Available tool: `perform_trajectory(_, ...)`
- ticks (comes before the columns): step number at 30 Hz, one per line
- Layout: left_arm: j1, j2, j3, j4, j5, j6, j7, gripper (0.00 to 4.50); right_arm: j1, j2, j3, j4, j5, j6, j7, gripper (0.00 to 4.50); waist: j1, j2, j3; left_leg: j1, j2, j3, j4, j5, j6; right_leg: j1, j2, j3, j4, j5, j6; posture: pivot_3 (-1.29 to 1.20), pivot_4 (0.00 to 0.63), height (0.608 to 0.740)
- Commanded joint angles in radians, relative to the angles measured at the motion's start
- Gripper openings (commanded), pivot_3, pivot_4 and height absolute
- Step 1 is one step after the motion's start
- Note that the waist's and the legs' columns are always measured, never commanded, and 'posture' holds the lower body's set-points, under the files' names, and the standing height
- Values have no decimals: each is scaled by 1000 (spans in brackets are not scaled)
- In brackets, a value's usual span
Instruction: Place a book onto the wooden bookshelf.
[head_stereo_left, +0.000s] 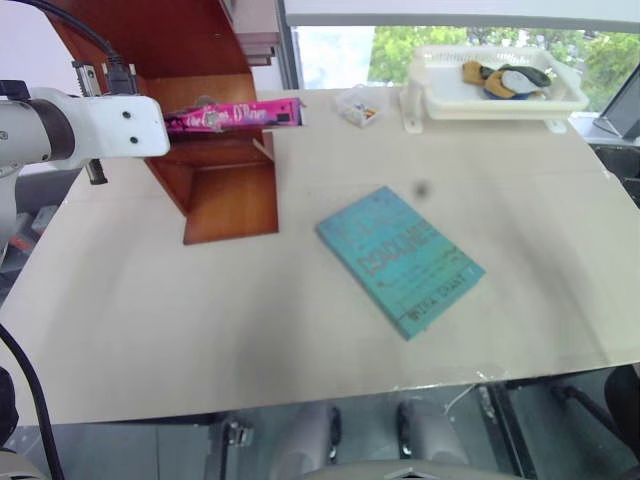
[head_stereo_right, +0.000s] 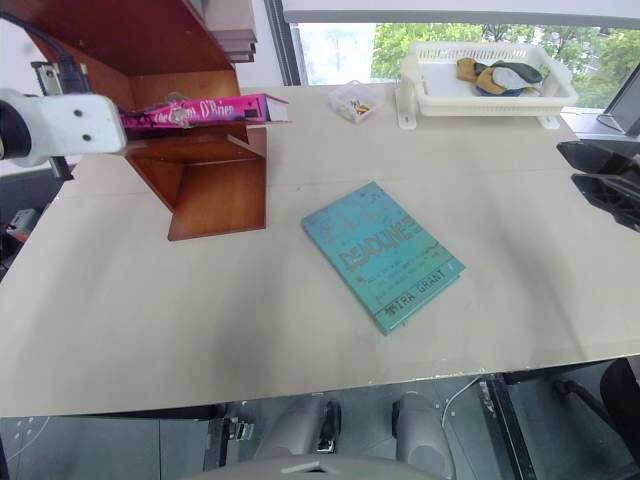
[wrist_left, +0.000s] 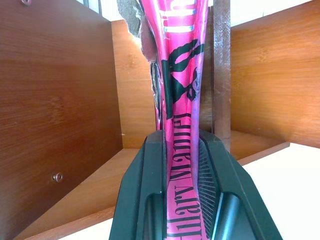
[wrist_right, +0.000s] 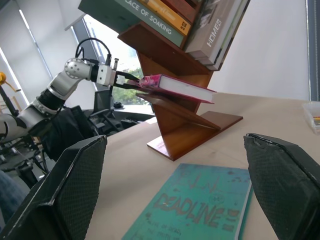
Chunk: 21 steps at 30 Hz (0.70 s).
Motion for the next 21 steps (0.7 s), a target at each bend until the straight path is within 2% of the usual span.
perform_trajectory(1,-13,15,-12,53,21,-13,7,855,-10,-21,-35,-7,1,-12,61,4500,0,0,0,0,0,0,0,0,0,0,0,0,0,0,0,0,150,740)
perform_trajectory(2,-16,20,-12,59,24,-22,8,1367,-10,-20,-36,-5,-1,-13,61,4500,0,0,0,0,0,0,0,0,0,0,0,0,1,0,0,0,150,740)
perform_trajectory(3,-18,23,-11,64,28,-29,11,1624,-10,-19,-37,-4,-2,-14,61,4500,-1,0,0,1,0,1,0,0,0,0,0,1,1,0,0,0,150,740)
perform_trajectory(4,-22,23,-12,68,31,-34,13,2083,-11,-18,-38,-2,-4,-15,61,4500,-2,0,0,1,1,1,0,0,0,0,0,1,1,0,0,0,150,740)
perform_trajectory(7,-33,18,-12,73,41,-40,34,3620,-14,-18,-40,4,-7,-16,61,4500,-1,-1,1,0,1,2,0,0,0,-1,1,2,0,0,0,0,150,740)
perform_trajectory(9,-37,11,-9,72,32,-16,28,4371,-15,-19,-43,7,-9,-16,61,4500,1,-1,1,-1,1,2,0,0,0,-1,0,2,-1,0,0,0,150,740)
perform_trajectory(17,-81,50,12,106,32,55,25,4371,-1,-25,-65,12,-15,-18,61,4500,-2,-2,1,-1,1,2,0,0,0,-1,1,2,-1,0,0,0,150,740)
perform_trajectory(21,-48,9,134,32,-183,240,-80,4371,32,-33,-95,4,-16,-12,61,4500,-1,-2,1,-3,1,2,-1,0,0,-3,1,2,-2,0,0,0,150,740)
